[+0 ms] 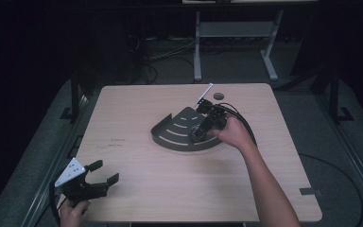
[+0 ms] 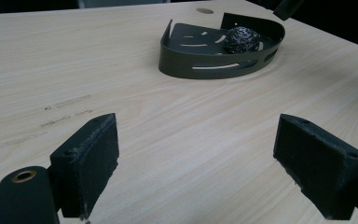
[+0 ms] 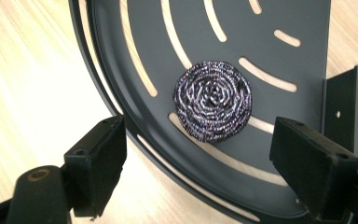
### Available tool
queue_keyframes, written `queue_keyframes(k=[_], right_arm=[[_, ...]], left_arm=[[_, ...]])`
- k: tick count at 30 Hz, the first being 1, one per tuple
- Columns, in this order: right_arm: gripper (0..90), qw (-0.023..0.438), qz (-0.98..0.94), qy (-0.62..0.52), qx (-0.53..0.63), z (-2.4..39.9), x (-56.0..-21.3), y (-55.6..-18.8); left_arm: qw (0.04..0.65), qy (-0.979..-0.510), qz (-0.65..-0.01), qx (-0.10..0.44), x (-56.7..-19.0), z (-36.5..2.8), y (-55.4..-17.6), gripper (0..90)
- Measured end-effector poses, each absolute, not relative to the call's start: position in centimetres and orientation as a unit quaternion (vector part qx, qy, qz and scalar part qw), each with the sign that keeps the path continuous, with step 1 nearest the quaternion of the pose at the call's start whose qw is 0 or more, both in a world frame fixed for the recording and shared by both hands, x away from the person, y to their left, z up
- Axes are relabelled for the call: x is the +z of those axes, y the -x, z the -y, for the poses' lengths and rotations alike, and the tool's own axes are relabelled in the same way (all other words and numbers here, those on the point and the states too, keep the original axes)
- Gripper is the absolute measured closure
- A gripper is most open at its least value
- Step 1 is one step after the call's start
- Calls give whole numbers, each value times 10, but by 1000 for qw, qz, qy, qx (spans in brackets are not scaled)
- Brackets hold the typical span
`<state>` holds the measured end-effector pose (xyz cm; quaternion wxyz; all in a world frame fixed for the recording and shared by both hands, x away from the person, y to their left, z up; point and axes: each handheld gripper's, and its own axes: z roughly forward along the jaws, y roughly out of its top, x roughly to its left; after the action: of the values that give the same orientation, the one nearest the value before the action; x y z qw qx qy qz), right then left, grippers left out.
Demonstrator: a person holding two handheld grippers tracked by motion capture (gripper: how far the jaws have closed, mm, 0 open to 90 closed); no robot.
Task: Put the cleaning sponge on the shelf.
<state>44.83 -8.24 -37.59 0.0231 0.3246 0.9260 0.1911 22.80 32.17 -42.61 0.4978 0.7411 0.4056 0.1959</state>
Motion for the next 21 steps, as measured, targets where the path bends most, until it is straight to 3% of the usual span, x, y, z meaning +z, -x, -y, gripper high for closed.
queue_keyframes(k=[21], right_arm=[[191, 21, -924, -323, 204, 99, -371, -429]], left_arm=[[497, -745, -402, 191, -428, -317, -229, 133]])
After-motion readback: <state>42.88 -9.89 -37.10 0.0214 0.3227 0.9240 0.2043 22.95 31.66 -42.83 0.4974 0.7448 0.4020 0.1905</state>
